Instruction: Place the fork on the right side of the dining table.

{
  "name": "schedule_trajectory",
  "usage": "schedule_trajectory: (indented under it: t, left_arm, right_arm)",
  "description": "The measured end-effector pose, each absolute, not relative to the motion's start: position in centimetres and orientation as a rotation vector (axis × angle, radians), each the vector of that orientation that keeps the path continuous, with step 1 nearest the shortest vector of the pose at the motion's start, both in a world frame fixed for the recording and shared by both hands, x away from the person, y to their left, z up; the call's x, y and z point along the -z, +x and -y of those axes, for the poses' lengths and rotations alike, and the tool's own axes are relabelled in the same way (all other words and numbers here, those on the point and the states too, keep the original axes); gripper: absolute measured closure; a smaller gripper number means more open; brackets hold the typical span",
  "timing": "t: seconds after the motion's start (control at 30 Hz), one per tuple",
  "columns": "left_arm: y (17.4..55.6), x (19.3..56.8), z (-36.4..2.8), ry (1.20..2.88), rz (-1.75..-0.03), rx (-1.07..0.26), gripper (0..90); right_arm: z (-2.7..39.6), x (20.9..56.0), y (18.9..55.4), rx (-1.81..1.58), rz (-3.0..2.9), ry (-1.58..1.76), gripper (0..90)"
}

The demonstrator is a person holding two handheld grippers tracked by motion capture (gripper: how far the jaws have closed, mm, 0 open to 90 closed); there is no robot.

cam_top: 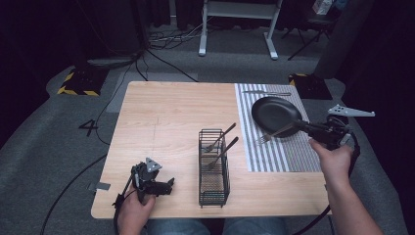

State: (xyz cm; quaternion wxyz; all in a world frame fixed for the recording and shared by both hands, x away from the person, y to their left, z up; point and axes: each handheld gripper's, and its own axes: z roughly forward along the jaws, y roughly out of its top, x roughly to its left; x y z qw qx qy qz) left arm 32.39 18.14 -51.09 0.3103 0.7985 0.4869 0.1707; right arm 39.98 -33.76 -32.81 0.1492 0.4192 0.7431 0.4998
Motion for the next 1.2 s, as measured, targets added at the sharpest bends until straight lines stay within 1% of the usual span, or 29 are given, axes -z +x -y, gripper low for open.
schedule_trajectory:
  t: [0.37, 0.57, 1.2]
  left_arm:
    - [32.4, 51.1, -18.1, 2.108, -1.286, -0.45, 0.2]
    - [32.4, 51.1, -18.1, 2.109, -1.286, -0.451, 0.1]
    - [32.4, 51.1, -18.1, 2.109, -1.286, -0.451, 0.2]
  right_arm:
    - [34.3, 35.5, 42.0, -1.369, -2.126, 1.318, 86.8]
    - [34.8, 36.5, 42.4, -1.352, -2.116, 1.361, 86.8]
    - [34.7, 37.2, 42.6, -1.346, -2.12, 1.392, 86.7]
